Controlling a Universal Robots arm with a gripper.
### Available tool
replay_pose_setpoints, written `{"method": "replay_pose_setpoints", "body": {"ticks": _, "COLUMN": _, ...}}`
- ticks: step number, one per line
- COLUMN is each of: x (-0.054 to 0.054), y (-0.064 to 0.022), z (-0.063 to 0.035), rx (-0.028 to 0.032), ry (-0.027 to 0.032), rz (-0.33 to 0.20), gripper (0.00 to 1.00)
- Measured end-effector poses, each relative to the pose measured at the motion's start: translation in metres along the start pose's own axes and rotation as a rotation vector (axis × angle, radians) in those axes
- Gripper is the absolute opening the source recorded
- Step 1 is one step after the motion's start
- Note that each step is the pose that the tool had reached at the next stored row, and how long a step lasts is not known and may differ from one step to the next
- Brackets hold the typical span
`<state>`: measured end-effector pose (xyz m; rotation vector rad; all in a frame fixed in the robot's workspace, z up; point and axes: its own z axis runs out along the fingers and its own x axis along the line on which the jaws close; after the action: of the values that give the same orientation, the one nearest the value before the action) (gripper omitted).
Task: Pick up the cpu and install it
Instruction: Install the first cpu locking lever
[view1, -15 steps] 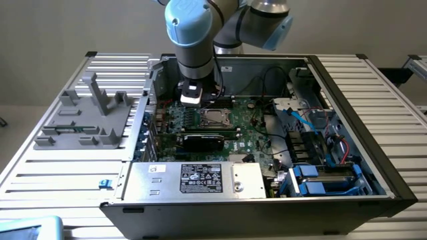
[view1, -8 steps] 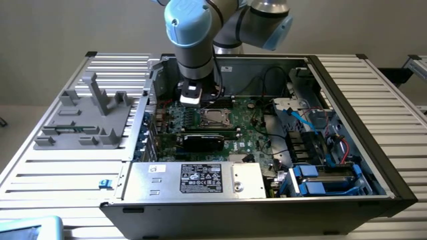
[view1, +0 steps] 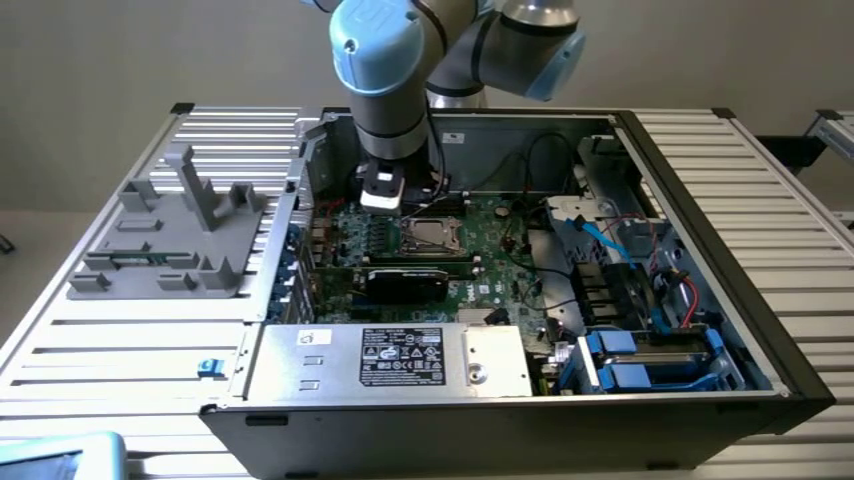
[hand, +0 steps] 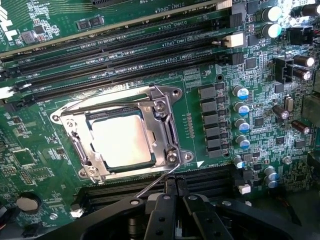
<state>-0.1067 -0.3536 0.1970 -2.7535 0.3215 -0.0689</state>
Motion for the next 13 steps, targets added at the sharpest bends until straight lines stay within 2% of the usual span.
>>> {"method": "replay_pose_setpoints", "body": {"ticks": 13, "x": 0.0041, "y": 0.0002, "z": 0.0030, "rx": -0.0002, "ry": 0.0027, "rz": 0.007, "gripper": 0.12}}
